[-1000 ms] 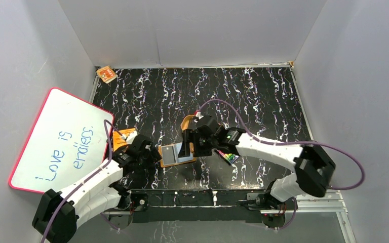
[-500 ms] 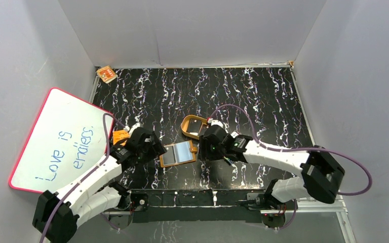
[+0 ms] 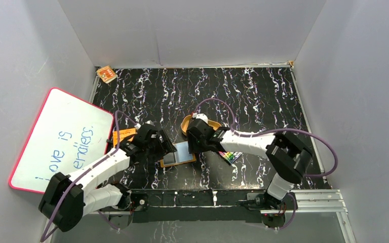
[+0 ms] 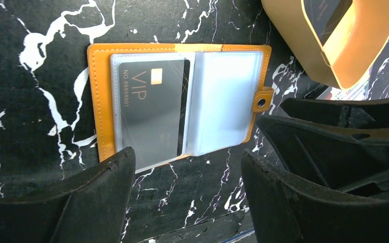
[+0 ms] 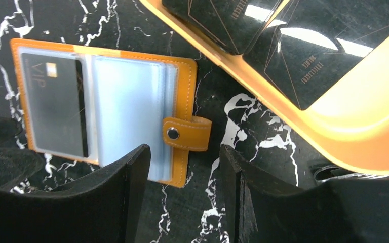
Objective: Put the credit cards into the card holder
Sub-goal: Close the card holder at the center of the board.
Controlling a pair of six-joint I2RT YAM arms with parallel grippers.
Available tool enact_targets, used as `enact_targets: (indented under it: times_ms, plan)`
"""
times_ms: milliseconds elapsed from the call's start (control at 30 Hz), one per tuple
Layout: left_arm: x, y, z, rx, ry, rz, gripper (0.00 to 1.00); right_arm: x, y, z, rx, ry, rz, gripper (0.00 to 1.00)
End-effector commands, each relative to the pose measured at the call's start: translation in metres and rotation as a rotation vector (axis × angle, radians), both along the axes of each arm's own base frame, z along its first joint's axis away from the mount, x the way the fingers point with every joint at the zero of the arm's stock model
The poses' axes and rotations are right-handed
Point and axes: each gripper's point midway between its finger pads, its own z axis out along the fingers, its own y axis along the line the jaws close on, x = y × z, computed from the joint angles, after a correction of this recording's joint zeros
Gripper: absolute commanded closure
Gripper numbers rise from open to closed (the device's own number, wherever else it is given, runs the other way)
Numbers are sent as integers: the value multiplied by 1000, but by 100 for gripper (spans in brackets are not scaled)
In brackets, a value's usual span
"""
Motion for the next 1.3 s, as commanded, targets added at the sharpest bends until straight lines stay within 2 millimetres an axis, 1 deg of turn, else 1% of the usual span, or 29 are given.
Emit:
enact_targets:
  times_ms: [0,67,167,300,400,467,533,600,700,800,933,1067,1167,1267]
  plan:
    - [9,-21,12,-72,-1,-37,27,21,9,7,-10,-57,-23,40]
    - [11,-25,12,-75,4,-45,28,24,10,4,-31,-53,-25,41]
    - [14,-28,11,-79,6,-52,28,24,8,-4,-66,-39,-21,46]
    - [16,-31,7,-79,15,-60,28,18,1,-12,-88,-16,-16,60]
    - [16,-31,-2,-68,30,-63,29,11,-8,-17,-100,2,-19,69]
    - [14,-30,-10,-54,45,-64,30,6,-15,-19,-108,14,-26,73]
    - [12,-27,-18,-39,63,-61,30,1,-22,-19,-110,23,-34,75]
    - [10,-25,-26,-22,81,-56,31,-6,-30,-19,-105,33,-44,76]
    - [7,-18,-35,11,98,-43,32,-15,-37,-12,-72,41,-45,72]
    - [3,-14,-39,27,108,-42,33,-26,-40,-3,-23,55,-30,62]
    - [1,-13,-37,24,104,-42,33,-36,-40,13,55,53,-13,48]
    - [0,-12,-34,17,97,-37,33,-38,-37,24,79,46,21,38]
    - [-1,-10,-35,20,99,-27,33,-35,-35,22,43,52,23,34]
    - [-2,-8,-35,17,99,-15,34,-31,-29,20,0,47,38,32]
